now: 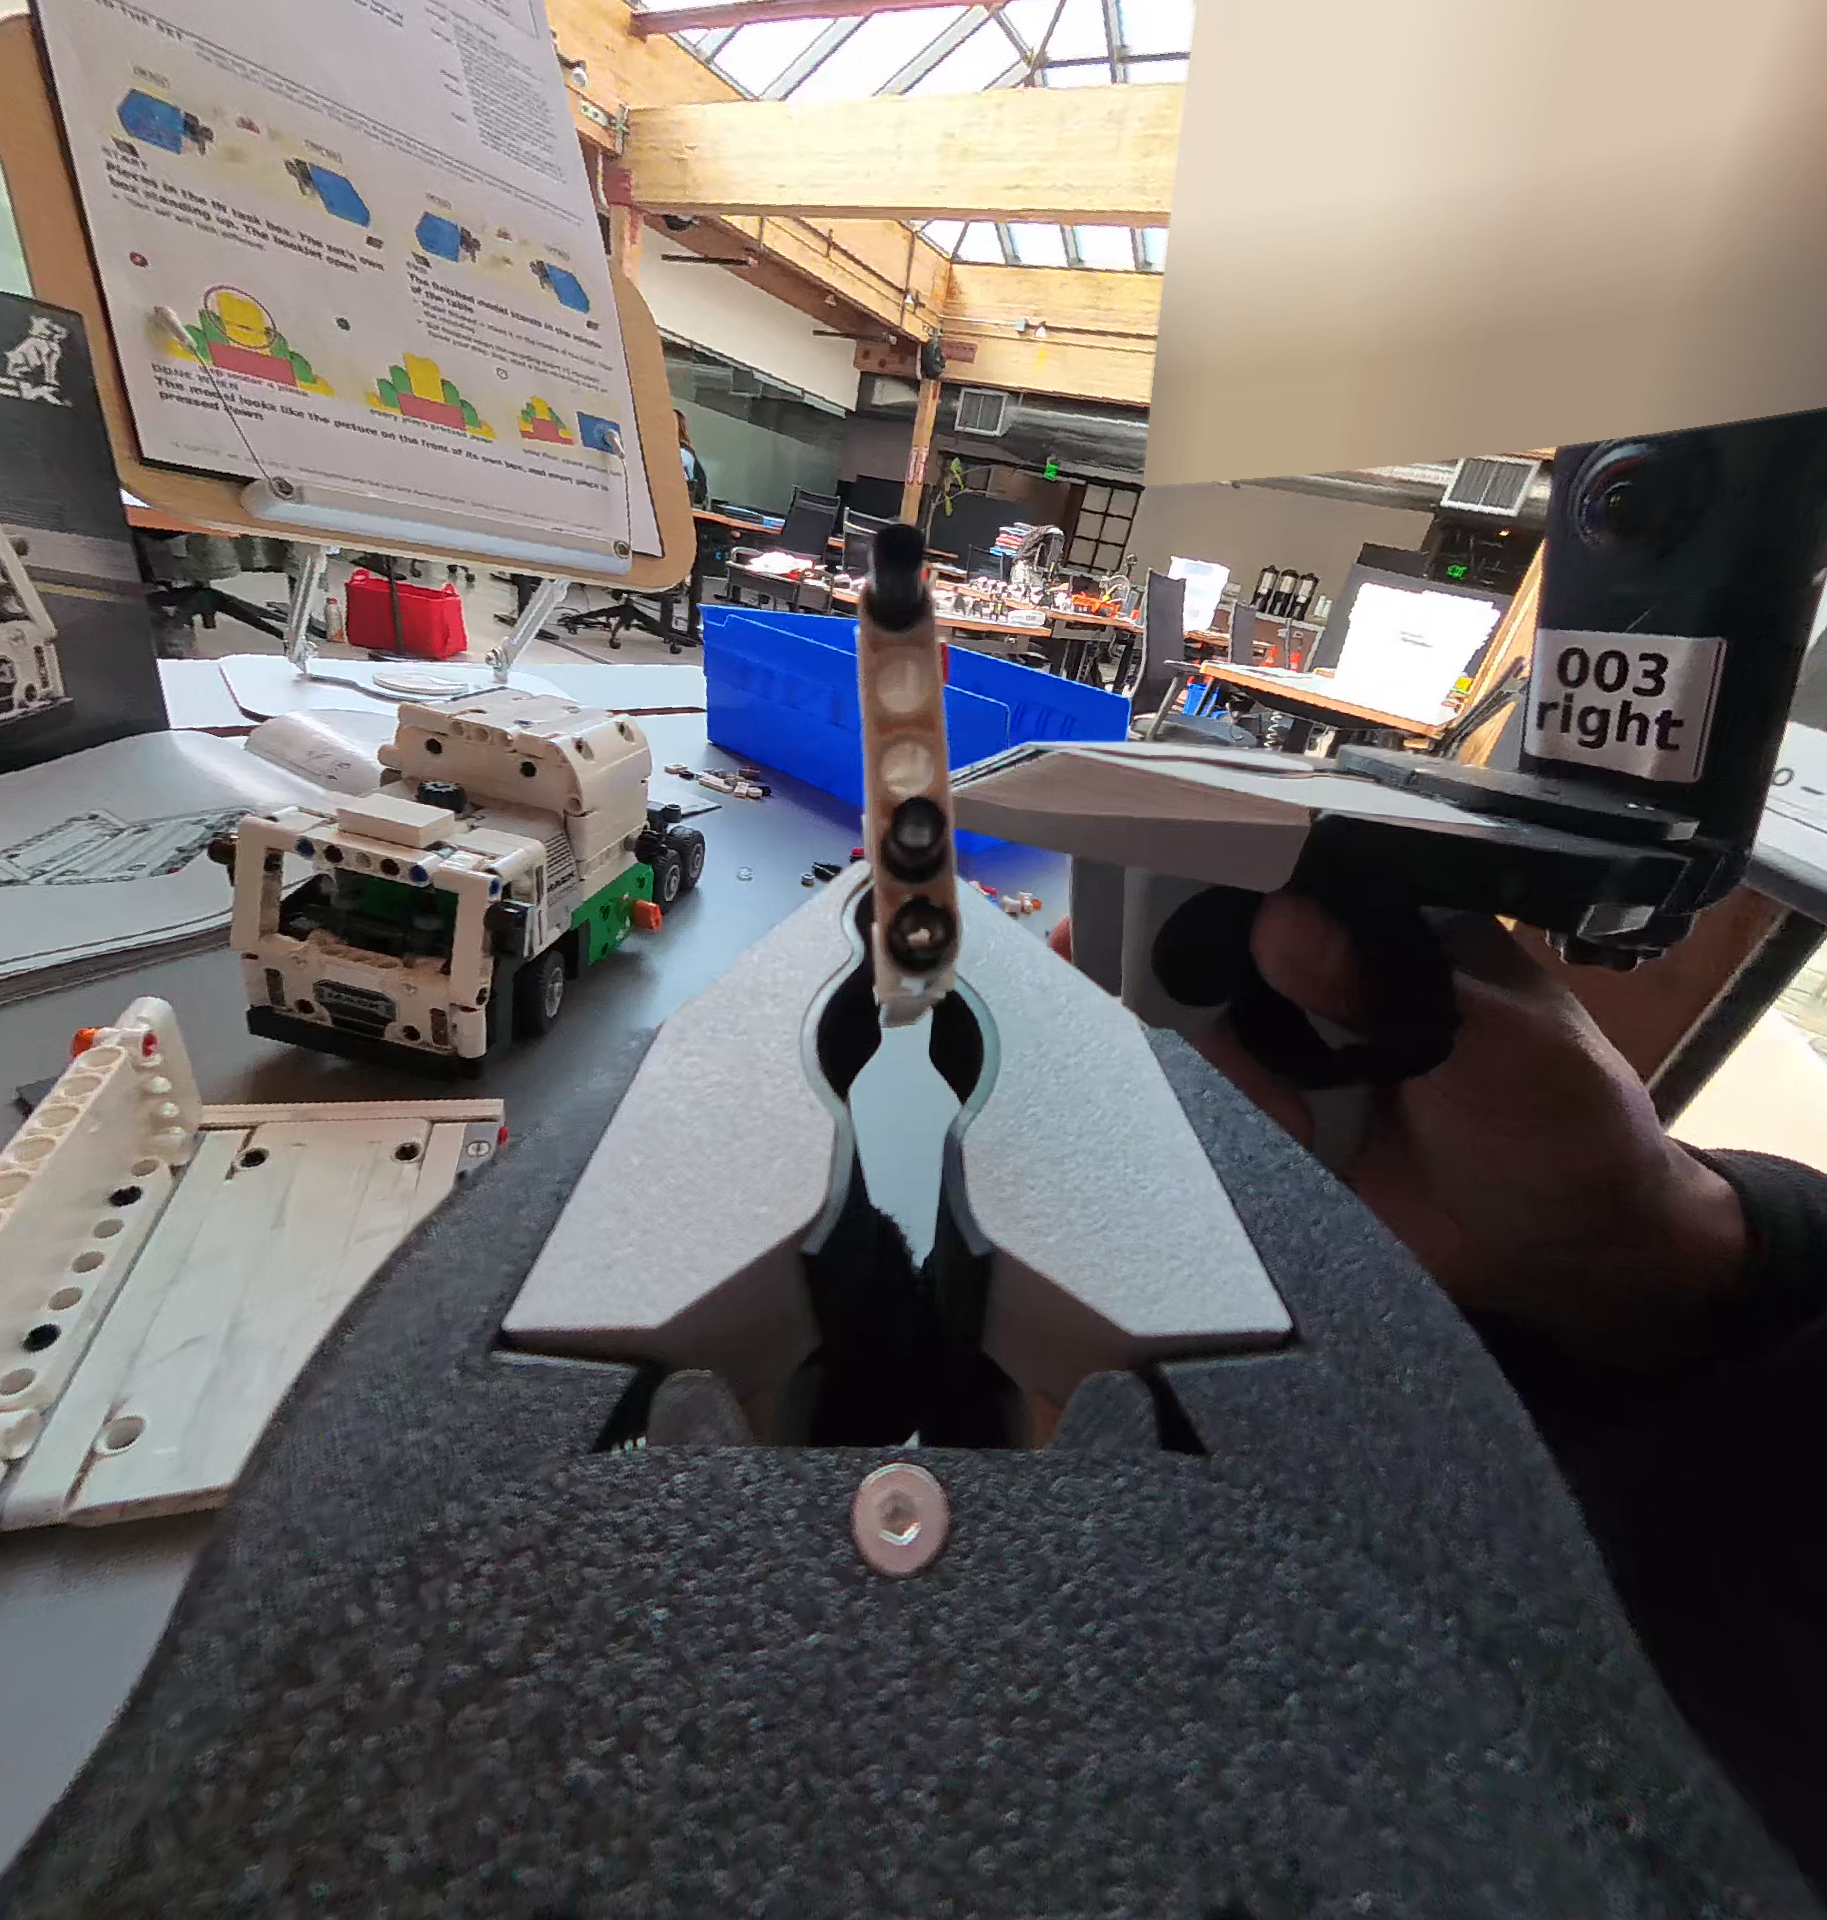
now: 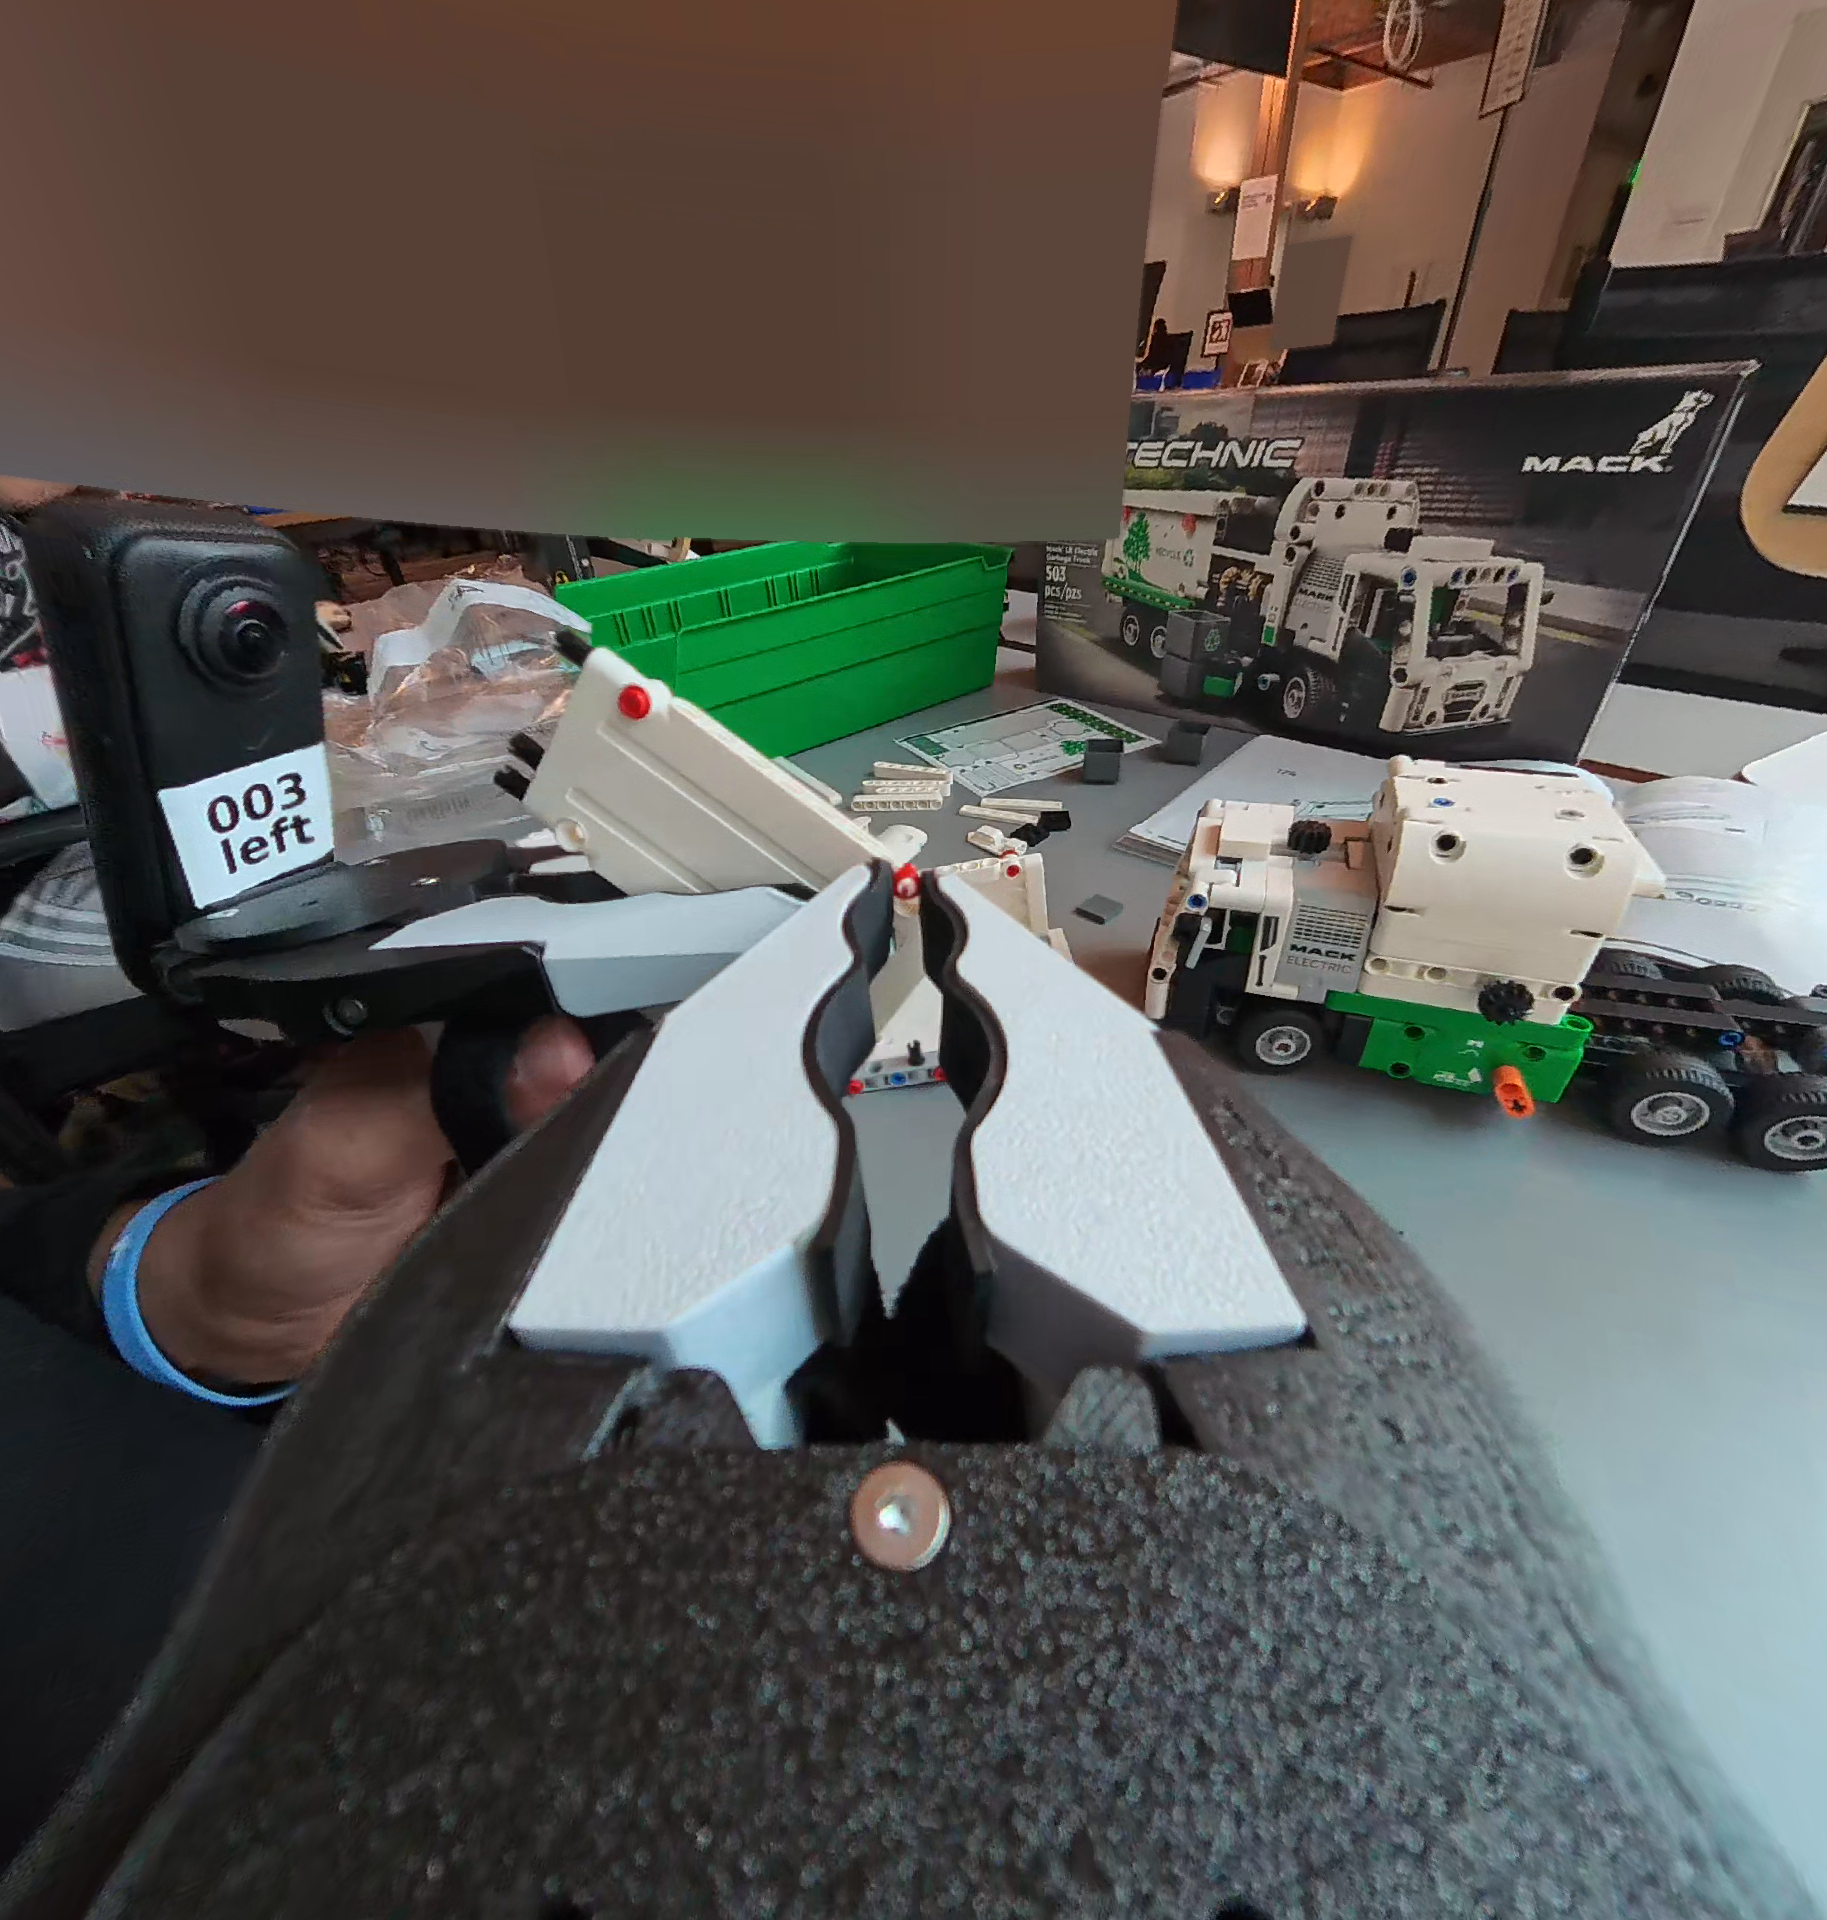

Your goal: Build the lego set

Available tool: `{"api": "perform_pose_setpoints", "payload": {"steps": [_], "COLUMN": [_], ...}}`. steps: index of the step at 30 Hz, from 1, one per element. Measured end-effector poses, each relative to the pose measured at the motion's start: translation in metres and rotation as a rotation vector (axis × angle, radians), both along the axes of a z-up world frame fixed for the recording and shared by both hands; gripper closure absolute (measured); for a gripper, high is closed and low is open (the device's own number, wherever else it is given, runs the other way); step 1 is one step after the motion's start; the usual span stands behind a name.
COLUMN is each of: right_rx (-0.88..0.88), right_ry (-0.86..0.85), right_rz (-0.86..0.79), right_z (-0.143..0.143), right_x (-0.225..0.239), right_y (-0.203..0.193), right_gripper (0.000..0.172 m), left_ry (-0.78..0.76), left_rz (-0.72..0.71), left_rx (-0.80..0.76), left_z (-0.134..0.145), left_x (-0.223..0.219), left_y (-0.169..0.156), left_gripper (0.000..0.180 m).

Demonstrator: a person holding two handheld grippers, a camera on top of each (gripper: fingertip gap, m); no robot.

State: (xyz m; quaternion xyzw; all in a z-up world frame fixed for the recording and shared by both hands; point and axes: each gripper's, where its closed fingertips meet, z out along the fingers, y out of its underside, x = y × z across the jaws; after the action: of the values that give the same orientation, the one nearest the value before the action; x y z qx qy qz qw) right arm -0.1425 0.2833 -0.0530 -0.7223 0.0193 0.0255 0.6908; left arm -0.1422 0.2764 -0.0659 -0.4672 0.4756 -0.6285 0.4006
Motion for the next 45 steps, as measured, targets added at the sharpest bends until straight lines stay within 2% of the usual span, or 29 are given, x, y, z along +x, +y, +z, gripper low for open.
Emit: {"api": "perform_pose_setpoints", "payload": {"steps": [6, 19, 22, 25, 29, 32, 36, 41, 43, 45], "right_rx": [-0.003, 0.019, 0.038, 0.021, 0.003, -0.034, -0.097, -0.059, 0.004, 0.05], "right_ry": [0.024, 0.065, 0.047, 0.01, -0.002, 0.005, 0.016, 0.046, 0.079, 0.236], "right_rz": [0.0, 0.008, -0.005, -0.023, 0.004, 0.006, 0.004, 0.062, 0.147, 0.35], "right_z": [-0.003, -0.001, 0.001, -0.002, -0.005, -0.009, -0.011, 0.001, 0.005, 0.01], "right_x": [0.001, -0.003, -0.004, -0.004, -0.003, 0.001, 0.006, 0.015, 0.019, 0.007], "right_y": [0.001, 0.002, 0.001, 0.0, -0.002, -0.002, 0.001, -0.01, -0.018, -0.025], "right_gripper": [0.168, 0.168, 0.168, 0.168, 0.168, 0.168, 0.168, 0.154, 0.152, 0.144], "left_ry": [-0.002, -0.047, -0.061, -0.059, -0.028, 0.001, 0.039, 0.043, 0.0, -0.028], "left_rz": [0.067, 0.093, 0.116, 0.173, 0.127, 0.11, 0.018, -0.11, -0.254, -0.383], "left_rx": [0.009, 0.059, 0.102, 0.244, 0.277, 0.19, -0.039, -0.181, -0.268, -0.348], "left_z": [0.0, 0.005, 0.006, 0.005, 0.001, -0.003, -0.004, -0.004, 0.004, 0.009], "left_x": [0.0, -0.003, -0.004, -0.003, -0.002, 0.002, 0.007, 0.007, 0.0, -0.006], "left_y": [0.007, 0.002, 0.0, -0.001, -0.003, -0.002, 0.001, -0.005, -0.015, -0.024], "left_gripper": [0.18, 0.18, 0.179, 0.179, 0.179, 0.18, 0.18, 0.18, 0.18, 0.18]}}
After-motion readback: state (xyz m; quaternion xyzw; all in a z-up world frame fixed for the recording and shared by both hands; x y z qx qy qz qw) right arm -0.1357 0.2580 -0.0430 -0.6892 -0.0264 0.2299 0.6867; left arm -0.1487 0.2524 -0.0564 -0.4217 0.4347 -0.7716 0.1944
